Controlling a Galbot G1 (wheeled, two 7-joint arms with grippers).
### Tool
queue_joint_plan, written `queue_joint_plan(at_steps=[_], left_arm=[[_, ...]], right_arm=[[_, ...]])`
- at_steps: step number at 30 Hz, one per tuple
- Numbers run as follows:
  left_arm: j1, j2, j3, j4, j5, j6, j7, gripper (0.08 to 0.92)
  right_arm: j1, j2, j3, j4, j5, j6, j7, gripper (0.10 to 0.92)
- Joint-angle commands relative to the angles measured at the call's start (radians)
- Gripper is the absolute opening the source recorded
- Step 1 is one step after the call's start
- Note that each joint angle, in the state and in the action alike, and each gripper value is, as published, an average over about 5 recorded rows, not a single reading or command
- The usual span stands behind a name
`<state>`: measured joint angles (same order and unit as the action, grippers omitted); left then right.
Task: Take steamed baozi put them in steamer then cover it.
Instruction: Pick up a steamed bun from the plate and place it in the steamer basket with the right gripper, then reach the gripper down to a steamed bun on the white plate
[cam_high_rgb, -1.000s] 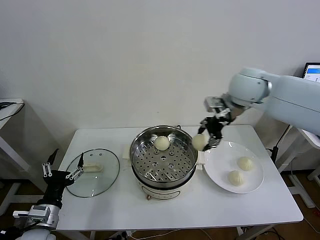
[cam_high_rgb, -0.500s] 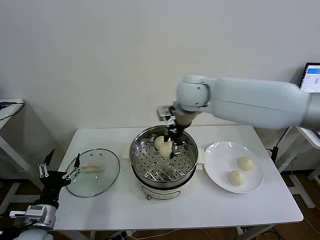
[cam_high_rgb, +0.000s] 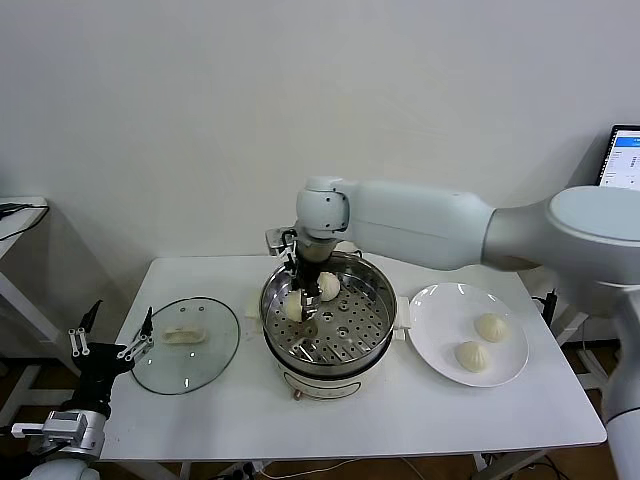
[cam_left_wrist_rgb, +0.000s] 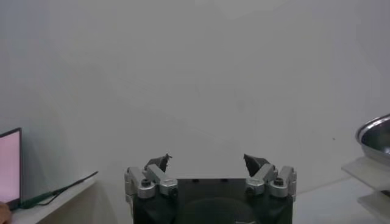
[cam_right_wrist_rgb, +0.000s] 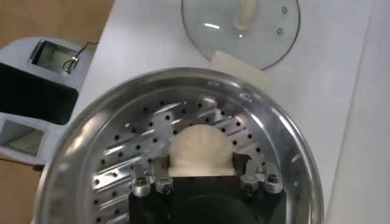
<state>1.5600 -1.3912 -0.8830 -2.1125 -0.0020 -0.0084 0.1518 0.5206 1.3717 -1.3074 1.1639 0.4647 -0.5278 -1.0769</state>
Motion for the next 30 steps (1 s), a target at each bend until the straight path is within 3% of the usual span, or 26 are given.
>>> queue_joint_plan(at_steps=[1, 8, 12, 20, 30], left_arm=[[0.0, 0.0, -0.004, 0.001, -0.001, -0.001, 0.001, 0.823], [0.001, -0.002, -0.007, 0.002, -0.001, -0.001, 0.002, 0.823], [0.004, -0.003, -0.004, -0.002, 0.0, 0.0, 0.001, 0.823], [0.009, -0.005, 0.034, -0.025, 0.011, 0.001, -0.009, 0.823], [0.024, -0.005, 0.05, -0.041, 0.024, 0.001, -0.016, 0.823]], right_arm=[[-0.066, 0.07, 0.019, -0.101, -0.04, 0.001, 0.001, 0.696], [-0.069, 0.058, 0.03, -0.081, -0.039, 0.005, 0.004, 0.794], [-0.005, -0.029, 0.038, 0.002, -0.019, 0.008, -0.014, 0.821], [0.224, -0.41, -0.02, 0.289, 0.031, 0.056, -0.105, 0.823], [0.182, -0.833, 0.009, 0.403, -0.121, 0.194, -0.217, 0.823]])
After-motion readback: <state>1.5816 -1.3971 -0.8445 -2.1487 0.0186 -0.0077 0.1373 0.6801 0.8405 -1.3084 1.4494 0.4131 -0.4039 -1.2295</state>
